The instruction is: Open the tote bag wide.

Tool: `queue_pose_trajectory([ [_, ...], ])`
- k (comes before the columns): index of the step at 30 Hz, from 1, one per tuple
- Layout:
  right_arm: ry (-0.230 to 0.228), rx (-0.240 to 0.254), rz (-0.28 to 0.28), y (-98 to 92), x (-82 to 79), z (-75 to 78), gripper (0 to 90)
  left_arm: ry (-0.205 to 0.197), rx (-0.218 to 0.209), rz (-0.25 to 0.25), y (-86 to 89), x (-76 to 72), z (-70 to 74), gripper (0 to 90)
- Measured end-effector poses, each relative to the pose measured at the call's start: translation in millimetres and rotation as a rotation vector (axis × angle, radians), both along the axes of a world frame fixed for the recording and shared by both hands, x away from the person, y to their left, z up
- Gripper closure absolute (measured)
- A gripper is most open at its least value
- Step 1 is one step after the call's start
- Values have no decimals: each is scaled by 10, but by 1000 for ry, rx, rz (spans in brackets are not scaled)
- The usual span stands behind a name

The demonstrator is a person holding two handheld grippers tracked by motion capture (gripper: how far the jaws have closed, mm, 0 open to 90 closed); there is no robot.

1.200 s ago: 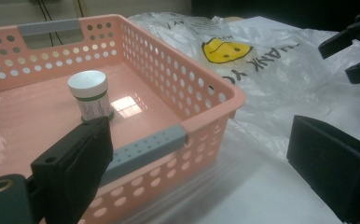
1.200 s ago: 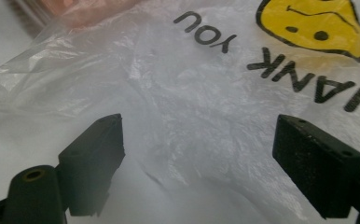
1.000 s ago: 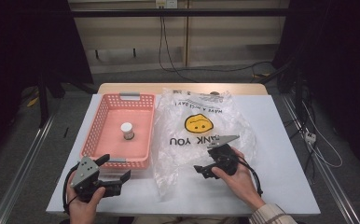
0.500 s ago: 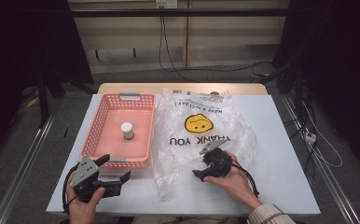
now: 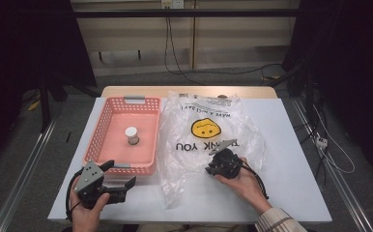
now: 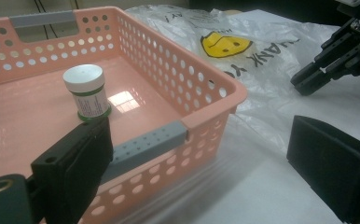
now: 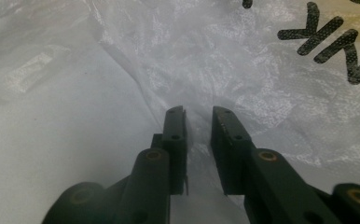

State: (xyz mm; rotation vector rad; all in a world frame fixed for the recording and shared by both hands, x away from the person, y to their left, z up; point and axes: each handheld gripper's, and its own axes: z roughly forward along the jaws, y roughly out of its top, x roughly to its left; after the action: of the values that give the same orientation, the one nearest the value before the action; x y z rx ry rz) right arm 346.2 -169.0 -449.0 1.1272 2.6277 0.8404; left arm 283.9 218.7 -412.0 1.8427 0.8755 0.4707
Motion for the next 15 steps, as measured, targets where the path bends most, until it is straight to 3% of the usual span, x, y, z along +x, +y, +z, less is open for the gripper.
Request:
queue_pose_trajectory([
  [5,7,22,-25,-32,23,-12,894,-1,9,-9,-2,8,-8,65],
  [11,30,52,-41,-49,35,-17,900,-1,3,-9,-2,3,-6,65],
  [15,19,57,-45,-50,25,3,900,-1,2,-9,0,2,-5,65],
])
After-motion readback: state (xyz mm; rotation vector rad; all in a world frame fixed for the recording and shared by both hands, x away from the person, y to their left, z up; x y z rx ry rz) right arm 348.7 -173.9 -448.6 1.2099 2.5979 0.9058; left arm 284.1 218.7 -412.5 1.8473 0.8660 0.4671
